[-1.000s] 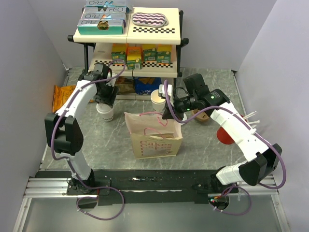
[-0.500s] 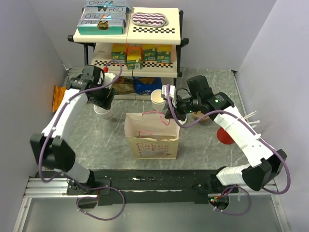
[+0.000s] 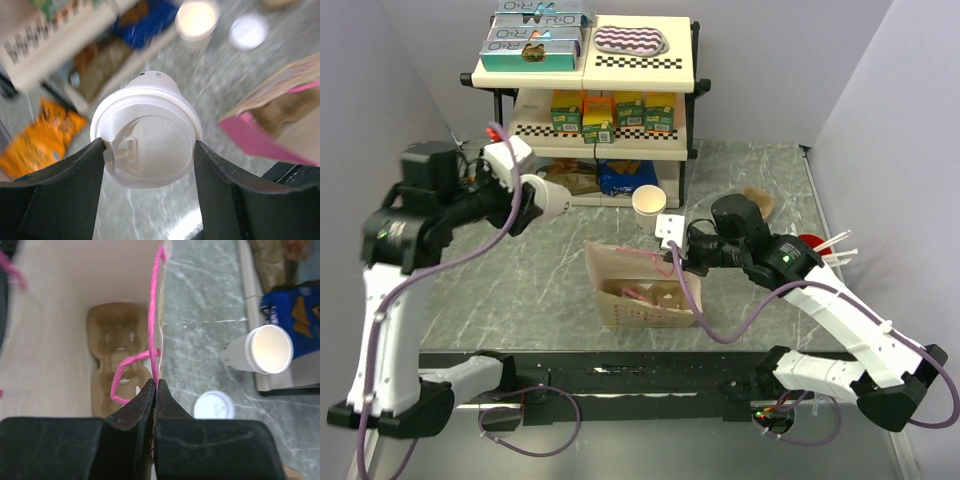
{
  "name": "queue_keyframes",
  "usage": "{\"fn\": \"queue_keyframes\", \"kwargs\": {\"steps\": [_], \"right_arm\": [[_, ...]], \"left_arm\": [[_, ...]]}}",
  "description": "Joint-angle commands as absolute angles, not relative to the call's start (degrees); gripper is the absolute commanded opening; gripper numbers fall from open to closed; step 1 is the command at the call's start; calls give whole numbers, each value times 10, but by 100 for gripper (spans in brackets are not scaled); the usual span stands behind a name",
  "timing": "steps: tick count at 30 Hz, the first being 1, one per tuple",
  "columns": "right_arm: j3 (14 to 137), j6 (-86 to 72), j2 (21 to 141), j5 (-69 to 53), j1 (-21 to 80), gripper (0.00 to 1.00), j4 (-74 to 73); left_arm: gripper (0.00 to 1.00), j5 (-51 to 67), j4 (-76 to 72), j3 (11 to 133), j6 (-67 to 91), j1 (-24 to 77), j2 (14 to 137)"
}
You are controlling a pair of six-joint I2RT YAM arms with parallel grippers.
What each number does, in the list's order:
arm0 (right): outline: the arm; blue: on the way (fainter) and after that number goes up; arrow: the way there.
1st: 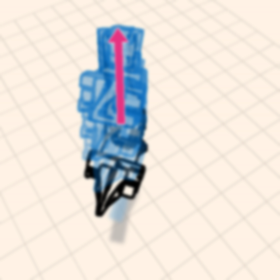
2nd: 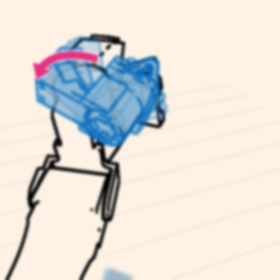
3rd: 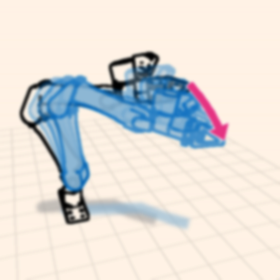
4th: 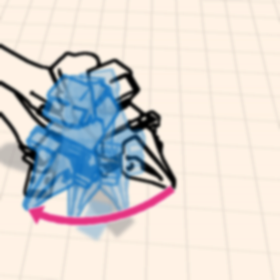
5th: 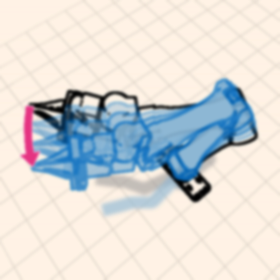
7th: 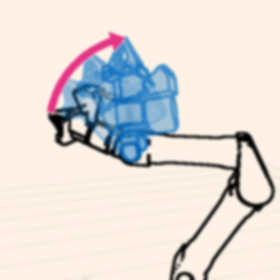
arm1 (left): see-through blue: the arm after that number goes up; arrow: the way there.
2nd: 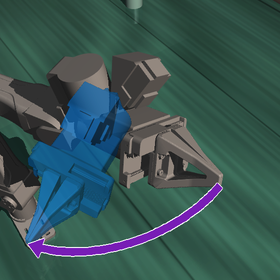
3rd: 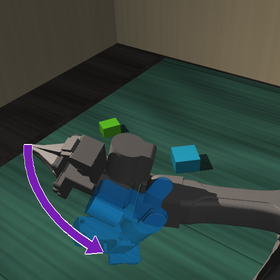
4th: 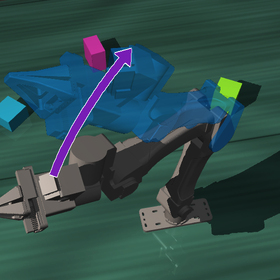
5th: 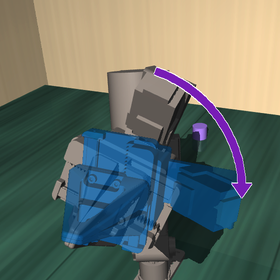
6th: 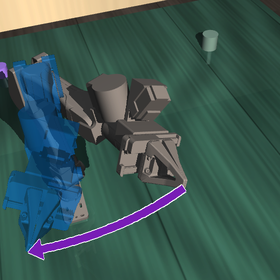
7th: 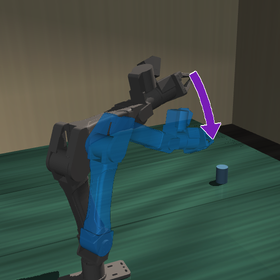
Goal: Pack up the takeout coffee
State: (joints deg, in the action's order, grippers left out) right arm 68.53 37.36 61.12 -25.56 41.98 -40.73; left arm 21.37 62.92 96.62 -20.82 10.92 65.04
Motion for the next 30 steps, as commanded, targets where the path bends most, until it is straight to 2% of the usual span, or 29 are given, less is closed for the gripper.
{"fn": "queue_keyframes", "kwargs": {"steps": [1, 9, 16, 20, 25, 30], "right_arm": [[707, 350, 599, -174, 435, 0, -360], [792, 317, 644, -169, 434, 0, -396], [800, 303, 649, -175, 445, 0, -382], [798, 297, 650, -180, 447, 0, -378], [802, 287, 652, -183, 447, 0, -378], [794, 287, 649, -192, 449, 0, -366]], "left_arm": [[1, 337, 669, 1042, -241, 109, 629], [1, 478, 678, 1157, -196, 109, 620], [1, 546, 671, 1100, -182, 119, 614], [1, 534, 624, 1061, -162, 156, 615], [1, 476, 637, 1067, -182, 257, 644], [1, 420, 638, 1018, -216, 305, 642]]}}
